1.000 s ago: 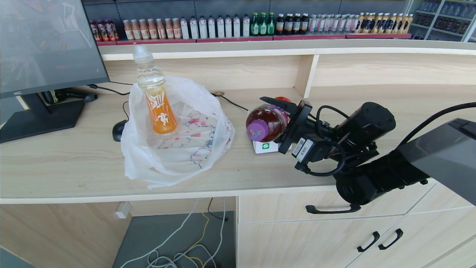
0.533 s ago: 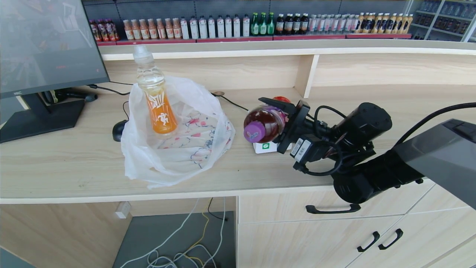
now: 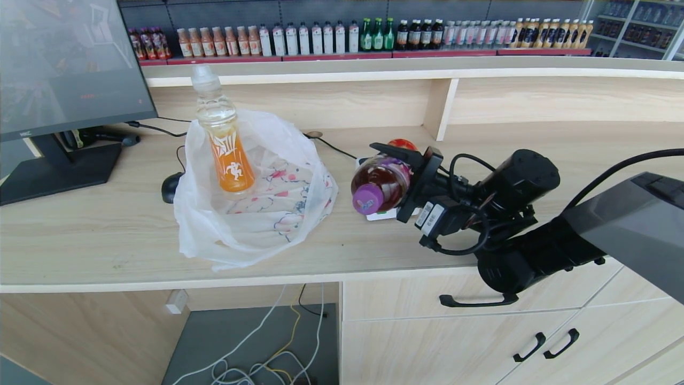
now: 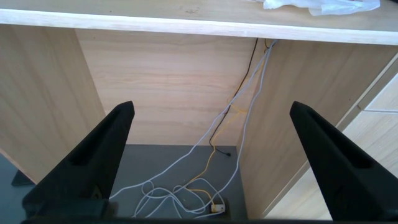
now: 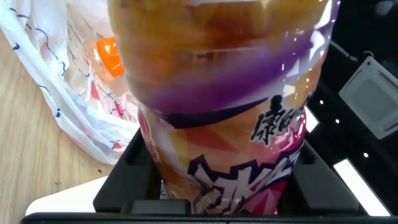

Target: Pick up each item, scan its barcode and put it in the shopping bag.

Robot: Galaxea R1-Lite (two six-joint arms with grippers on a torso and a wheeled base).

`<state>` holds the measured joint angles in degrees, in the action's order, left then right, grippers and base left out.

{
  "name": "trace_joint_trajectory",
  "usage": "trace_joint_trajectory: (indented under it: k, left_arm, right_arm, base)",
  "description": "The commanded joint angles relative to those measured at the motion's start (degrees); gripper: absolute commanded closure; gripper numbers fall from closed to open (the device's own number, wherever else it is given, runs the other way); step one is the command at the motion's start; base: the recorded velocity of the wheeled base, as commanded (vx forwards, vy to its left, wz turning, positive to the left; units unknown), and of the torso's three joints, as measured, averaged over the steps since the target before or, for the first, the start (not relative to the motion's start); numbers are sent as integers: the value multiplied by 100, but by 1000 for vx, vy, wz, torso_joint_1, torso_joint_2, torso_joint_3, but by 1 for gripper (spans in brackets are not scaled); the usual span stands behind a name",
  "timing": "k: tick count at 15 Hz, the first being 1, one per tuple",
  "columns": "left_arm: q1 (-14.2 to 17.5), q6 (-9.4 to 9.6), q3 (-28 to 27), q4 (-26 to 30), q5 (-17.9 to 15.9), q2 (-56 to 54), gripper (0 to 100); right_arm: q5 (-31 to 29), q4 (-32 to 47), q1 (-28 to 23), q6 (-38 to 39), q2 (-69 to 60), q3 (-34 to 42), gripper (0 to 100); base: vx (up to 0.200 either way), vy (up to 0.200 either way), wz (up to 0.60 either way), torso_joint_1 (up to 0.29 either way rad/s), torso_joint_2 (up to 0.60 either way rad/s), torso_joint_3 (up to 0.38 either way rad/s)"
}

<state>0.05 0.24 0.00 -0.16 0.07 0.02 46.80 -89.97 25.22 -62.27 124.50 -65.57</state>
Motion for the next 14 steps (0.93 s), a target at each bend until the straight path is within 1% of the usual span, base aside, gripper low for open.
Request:
trace_joint_trajectory:
  k: [1, 11, 13, 14]
  left_arm:
    - [4, 2, 0, -2, 1, -2, 0]
    - [4, 2, 0, -2, 1, -2, 0]
    - [4, 2, 0, -2, -7, -2, 0]
    - [4, 2, 0, -2, 1, -2, 0]
  right_arm:
    - [5, -3, 9, -13, 21, 1, 100]
    - [-31, -3, 44, 13, -207, 27, 100]
    - [-57, -3, 255, 48, -444, 124, 100]
    - [-92, -3, 273, 83, -559, 194, 100]
  base:
    - [0, 0, 0, 0, 0, 0]
    - [0, 0, 0, 0, 0, 0]
    - [0, 0, 0, 0, 0, 0]
    - [0, 0, 0, 0, 0, 0]
